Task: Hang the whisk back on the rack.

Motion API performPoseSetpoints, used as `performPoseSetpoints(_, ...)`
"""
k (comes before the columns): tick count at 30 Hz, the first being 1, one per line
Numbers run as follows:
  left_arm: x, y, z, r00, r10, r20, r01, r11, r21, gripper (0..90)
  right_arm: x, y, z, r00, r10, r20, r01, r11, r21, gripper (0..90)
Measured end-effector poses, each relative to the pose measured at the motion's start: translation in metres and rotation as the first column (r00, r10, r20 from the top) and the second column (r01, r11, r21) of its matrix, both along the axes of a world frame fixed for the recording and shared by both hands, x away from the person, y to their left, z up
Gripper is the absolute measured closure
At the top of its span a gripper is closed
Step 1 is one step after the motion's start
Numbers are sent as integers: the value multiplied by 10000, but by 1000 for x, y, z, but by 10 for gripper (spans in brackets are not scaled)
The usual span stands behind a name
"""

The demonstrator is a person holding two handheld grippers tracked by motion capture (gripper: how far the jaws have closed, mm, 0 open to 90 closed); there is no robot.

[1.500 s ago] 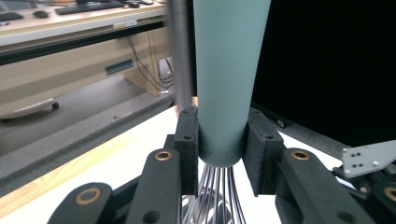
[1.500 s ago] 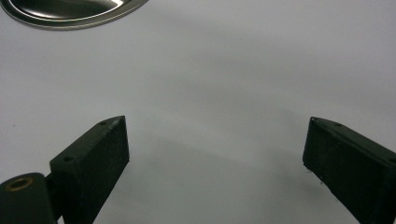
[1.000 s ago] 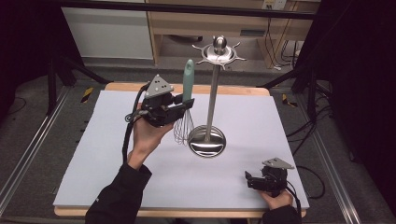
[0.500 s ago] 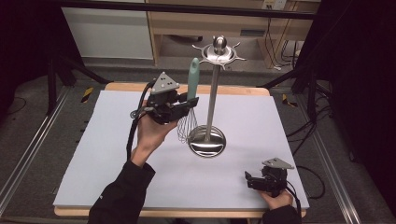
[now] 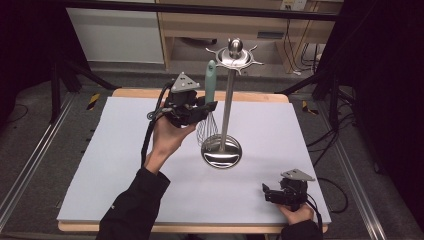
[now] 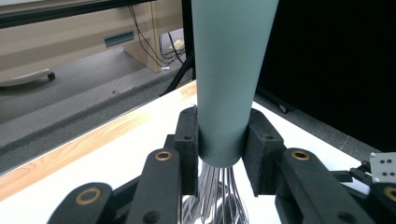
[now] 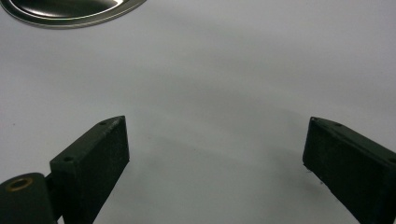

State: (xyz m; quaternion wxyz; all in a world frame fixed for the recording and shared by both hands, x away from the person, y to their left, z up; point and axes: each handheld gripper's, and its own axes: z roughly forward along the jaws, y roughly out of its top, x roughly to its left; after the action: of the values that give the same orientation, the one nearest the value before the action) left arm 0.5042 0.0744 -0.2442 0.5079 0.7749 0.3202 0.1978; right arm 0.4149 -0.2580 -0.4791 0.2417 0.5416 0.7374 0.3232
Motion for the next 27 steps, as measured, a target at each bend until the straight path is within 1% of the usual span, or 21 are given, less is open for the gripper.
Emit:
performPoseSetpoints(7, 5, -1, -1, 9998, -101, -160, 102, 9999, 66, 687, 0, 0, 0, 10000, 47, -7, -47, 10000, 11, 77)
performPoseSetpoints(8, 7, -1, -1, 9999, -117, 122, 115, 9999, 127, 687, 0, 0, 0, 10000, 43, -4, -43, 10000, 30, 77)
performPoseSetpoints(9, 5, -1, -2, 9998, -138, -159, 139, 9999, 15, 687, 0, 0, 0, 10000, 35, -11, -35, 10000, 22, 76)
performPoseSetpoints(11, 6, -2, -1, 9996, -189, -214, 189, 9998, 0, 687, 0, 0, 0, 10000, 65, -17, -65, 10000, 28, 77)
performPoseSetpoints(12, 8, -1, -1, 9997, -223, 83, 222, 9997, 130, 687, 0, 0, 0, 10000, 52, -37, -52, 10000, 15, 77)
performPoseSetpoints(13, 7, -3, -1, 9995, -208, -245, 209, 9998, 29, 687, 0, 0, -1, 10000, 58, -12, -58, 10000, -40, 77)
performPoseSetpoints(14, 8, -3, 0, 9994, -208, -261, 210, 9998, 51, 687, 0, 0, 0, 10000, 80, -22, -80, 10000, -5, 77)
performPoseSetpoints(21, 10, -5, -2, 9993, -300, -219, 298, 9995, -98, 686, 0, 0, 0, 10000, 69, -38, -69, 10000, 29, 76)
performPoseSetpoints(27, 7, 1, -5, 9993, -369, -72, 368, 9991, -204, 685, 0, 0, 0, 9999, 99, -27, -99, 10000, 11, 77)
